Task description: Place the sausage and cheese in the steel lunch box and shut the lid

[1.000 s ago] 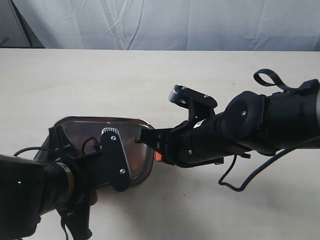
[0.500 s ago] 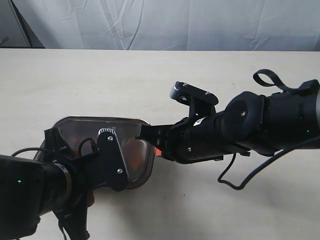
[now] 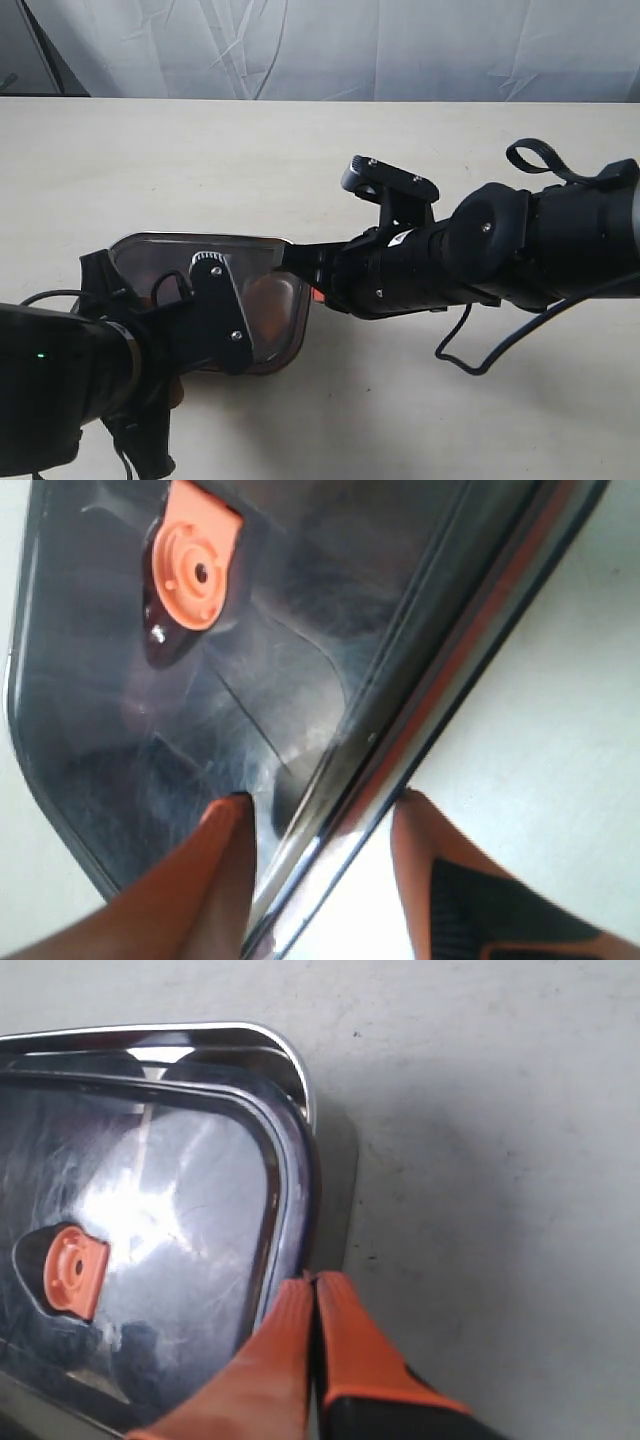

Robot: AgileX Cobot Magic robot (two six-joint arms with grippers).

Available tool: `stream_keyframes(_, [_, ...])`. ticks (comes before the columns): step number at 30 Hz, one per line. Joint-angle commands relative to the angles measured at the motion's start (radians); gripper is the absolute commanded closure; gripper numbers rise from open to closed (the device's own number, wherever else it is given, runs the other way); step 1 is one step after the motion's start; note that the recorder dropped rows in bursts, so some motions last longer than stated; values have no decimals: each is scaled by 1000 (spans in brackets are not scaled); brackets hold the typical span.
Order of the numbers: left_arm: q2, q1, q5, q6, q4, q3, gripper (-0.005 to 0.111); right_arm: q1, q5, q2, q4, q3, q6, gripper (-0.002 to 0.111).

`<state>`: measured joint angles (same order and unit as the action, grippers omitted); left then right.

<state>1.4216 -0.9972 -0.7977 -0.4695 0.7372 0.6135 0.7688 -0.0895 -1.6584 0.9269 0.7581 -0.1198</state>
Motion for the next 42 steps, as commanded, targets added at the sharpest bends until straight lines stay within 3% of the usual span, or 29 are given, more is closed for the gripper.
stream_keyframes(1, [0,-2,-31,-1,17,16,64,2,20,5,-1,5,-22,108])
stream_keyframes(15, [0,-2,5,-1,39,16,64,2,-9,9,-3,5,-23,108])
stream_keyframes(42, [-68,-2,-110,-1,-82,16,64,0,-70,9,-87,5,-23,108])
